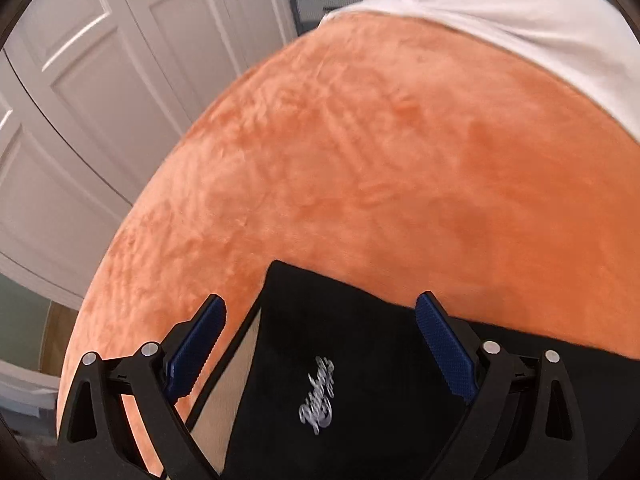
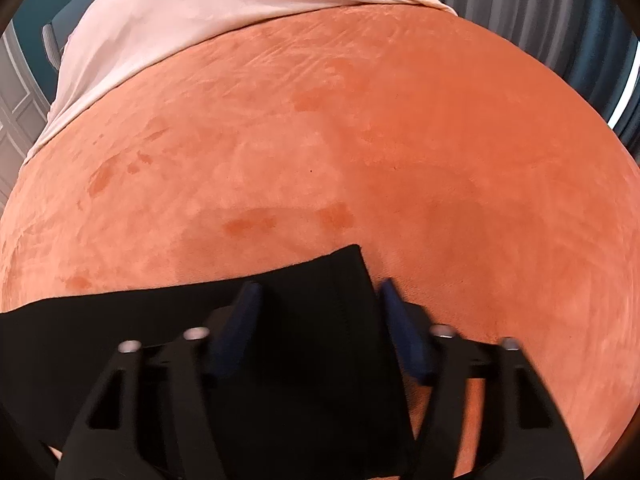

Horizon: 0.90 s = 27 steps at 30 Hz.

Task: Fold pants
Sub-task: 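Grasp the waistband corners of the black pants with both grippers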

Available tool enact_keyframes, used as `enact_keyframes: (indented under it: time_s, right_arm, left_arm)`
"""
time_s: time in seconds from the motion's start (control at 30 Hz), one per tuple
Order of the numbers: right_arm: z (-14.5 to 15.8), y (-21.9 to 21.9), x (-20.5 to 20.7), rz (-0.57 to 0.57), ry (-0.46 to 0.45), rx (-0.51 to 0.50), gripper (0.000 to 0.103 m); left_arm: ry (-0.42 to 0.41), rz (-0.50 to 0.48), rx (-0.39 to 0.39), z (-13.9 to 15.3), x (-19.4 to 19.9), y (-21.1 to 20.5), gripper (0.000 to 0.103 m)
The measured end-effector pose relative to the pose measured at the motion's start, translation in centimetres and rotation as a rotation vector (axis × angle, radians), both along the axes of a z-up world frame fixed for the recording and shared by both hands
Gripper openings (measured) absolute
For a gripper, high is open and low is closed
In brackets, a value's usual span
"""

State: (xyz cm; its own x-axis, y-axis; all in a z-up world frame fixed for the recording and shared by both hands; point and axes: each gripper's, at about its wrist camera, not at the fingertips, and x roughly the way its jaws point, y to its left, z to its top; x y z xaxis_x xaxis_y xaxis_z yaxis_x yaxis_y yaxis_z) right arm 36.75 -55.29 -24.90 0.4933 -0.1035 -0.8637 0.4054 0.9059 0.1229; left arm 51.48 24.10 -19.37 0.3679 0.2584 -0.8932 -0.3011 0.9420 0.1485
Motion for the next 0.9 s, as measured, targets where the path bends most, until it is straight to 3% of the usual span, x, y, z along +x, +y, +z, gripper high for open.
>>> enact_keyframes:
  time_s: [0.03,0.07,0.13,0.2,0.23,0.4,0.57,0.67,0.8,0.9]
  right_arm:
    - [0.1,-0.2,0.4,-0.004,0.001,0.0,0.033]
    - [0.3,-0.2,0.3,-0.005,0.001,0.003,0.024]
    - [0.9,-0.1,0.3,-0.01,-0.007,0.014,0.017]
    - [1.6,0.3,0.2,-0.004,-0.013,0.008,0.011]
    - [2.4,0.7,0.0,-0.002,-0.024,-0.002,0.01]
    - [7.7,1.6,-2.2,0.003,-0.162,0.009,0.009]
    - [15.2,3.2,-7.3,0.07,-0.347,0.02,0.009]
    - [18.5,4.1,-11.6,0.119,-0.422,0.012,0.009]
    - [19.9,4.3,-17.2,0.169,-0.429,-0.01,0.009]
    - [18.2,4.6,-20.7,0.205,-0.355,-0.04,0.009]
  left_arm:
    - [0.026,0.002,-0.017,-0.8,0.3,0.3,0.09]
    - [0.046,0.002,-0.042,-1.2,0.4,0.6,0.071]
    - [0.084,-0.007,-0.116,-2.1,0.5,0.5,0.05]
    - [0.065,-0.041,-0.158,-1.3,0.2,-0.3,0.014]
    - [0.066,-0.051,-0.174,-0.8,0.0,-0.7,0.008]
    - [-0.106,-0.129,-0.137,6.4,-3.3,-1.9,0.0]
    - [-0.258,-0.191,-0.214,14.0,-11.1,-0.5,0.0]
    - [-0.283,-0.214,-0.231,16.6,-16.9,0.2,0.0]
    - [-0.318,-0.219,-0.191,18.1,-23.8,2.3,0.0]
    - [-0.211,-0.211,-0.211,15.9,-27.7,3.5,0.0]
